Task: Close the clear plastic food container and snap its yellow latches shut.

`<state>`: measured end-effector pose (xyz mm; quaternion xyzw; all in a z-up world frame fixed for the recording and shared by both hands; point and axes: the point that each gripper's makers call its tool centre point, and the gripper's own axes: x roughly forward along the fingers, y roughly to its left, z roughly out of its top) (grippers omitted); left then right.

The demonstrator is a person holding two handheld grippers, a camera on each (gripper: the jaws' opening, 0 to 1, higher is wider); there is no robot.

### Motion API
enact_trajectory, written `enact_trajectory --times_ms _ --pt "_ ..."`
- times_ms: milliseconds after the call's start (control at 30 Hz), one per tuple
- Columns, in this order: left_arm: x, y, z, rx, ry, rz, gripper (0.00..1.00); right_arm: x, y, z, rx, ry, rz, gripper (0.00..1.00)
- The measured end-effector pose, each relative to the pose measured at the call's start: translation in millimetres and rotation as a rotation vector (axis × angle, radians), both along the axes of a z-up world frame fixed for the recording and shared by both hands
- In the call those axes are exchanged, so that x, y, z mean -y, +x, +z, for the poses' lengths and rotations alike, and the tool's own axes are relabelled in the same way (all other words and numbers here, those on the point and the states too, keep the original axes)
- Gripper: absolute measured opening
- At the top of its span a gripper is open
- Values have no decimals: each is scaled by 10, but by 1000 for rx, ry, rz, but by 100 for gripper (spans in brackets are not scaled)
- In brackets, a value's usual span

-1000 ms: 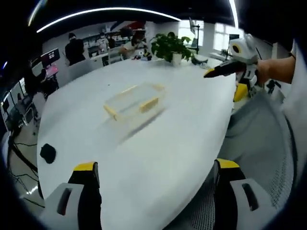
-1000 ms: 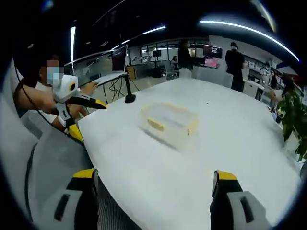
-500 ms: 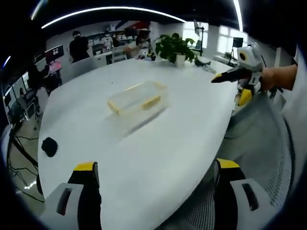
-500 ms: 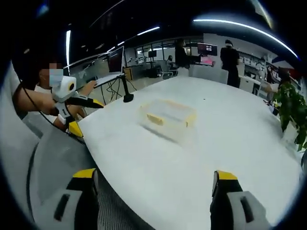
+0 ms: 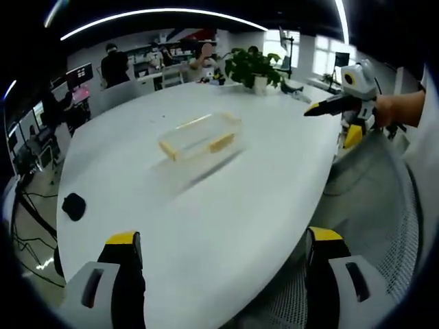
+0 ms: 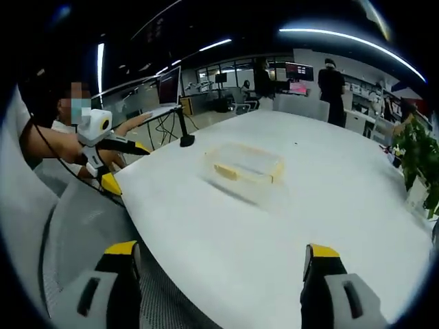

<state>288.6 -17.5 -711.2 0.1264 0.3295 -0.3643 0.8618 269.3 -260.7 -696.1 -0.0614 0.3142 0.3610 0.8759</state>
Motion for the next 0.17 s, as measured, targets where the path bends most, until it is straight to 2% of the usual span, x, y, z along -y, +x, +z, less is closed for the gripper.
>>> enact_trajectory --times_ms 167 --pt "-9 -3 -5 0 -4 5 97 -4 -7 -5 -5 4 0 99"
